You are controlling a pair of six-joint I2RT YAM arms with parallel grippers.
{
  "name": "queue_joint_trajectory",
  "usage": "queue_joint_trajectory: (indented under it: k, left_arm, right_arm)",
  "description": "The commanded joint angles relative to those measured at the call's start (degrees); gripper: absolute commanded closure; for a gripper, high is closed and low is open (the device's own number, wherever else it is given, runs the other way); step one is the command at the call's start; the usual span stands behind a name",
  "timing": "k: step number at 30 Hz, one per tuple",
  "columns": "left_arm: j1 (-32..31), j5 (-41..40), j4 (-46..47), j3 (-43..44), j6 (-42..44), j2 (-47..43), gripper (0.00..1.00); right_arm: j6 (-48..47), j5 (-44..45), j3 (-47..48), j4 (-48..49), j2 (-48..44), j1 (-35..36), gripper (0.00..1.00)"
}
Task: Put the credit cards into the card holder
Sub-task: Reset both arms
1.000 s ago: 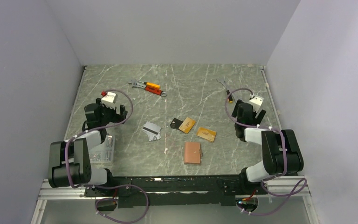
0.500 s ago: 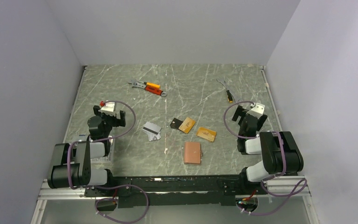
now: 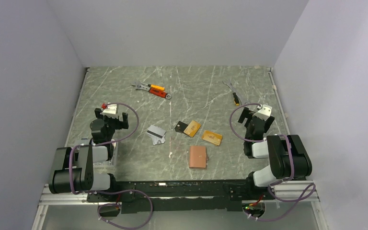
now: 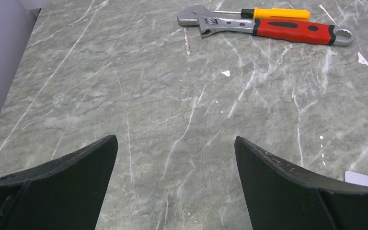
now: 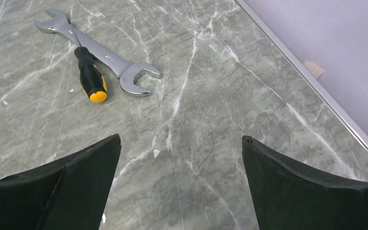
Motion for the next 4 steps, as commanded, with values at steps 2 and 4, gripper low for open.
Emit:
queue_joint_trajectory:
  k: [2,4]
  left_arm:
    - [-0.16,-0.57,2.03,1.15,-0.57,-0.25,0.01]
    - [-0.16,-0.61,1.80,1.00,-0.58,-0.56,0.01]
  right_arm:
    - [-0.21,-0.74,0.85,3.20,-0.70,-0.18,0.00]
    - [-0.20,-0.75,0.87,3.06,-0.62,-0.18,0.00]
